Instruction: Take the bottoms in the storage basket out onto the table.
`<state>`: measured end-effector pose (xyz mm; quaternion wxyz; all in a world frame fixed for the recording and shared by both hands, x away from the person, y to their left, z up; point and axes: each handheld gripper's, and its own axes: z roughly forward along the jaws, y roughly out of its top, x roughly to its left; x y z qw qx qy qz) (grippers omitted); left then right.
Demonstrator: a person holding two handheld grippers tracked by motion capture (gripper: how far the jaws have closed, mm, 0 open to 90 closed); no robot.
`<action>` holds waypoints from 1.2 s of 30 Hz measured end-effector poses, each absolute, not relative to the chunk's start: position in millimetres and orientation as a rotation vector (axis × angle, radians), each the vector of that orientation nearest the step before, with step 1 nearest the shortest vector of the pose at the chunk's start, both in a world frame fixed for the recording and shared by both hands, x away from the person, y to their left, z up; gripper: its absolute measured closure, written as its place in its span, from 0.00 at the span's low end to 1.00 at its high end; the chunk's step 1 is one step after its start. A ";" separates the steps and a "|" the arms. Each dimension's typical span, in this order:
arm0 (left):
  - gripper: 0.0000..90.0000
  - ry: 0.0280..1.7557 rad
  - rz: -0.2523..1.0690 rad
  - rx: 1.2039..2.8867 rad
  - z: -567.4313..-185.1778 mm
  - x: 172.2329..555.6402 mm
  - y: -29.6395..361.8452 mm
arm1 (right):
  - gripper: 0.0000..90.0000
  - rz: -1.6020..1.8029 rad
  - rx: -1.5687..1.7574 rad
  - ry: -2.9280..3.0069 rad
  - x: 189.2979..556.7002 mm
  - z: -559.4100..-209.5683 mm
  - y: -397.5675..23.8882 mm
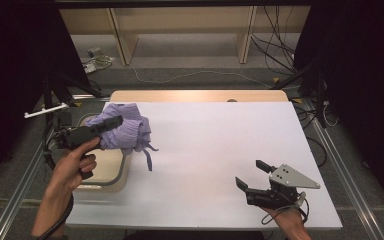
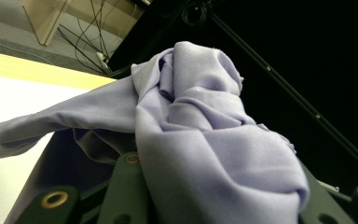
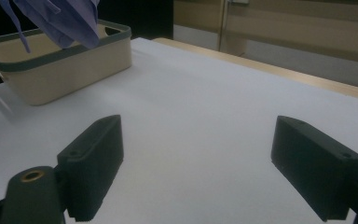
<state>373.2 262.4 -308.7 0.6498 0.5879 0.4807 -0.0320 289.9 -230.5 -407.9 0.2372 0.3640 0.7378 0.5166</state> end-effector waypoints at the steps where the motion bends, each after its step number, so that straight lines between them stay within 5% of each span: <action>1: 0.72 1.088 -0.079 1.337 -308.6 373.0 260.1 | 0.20 1.416 0.996 2.022 289.9 -407.9 -230.6; 36: 0.72 1.110 -0.150 1.389 -325.2 392.4 213.5 | 0.20 1.403 1.015 2.028 290.8 -410.2 -230.8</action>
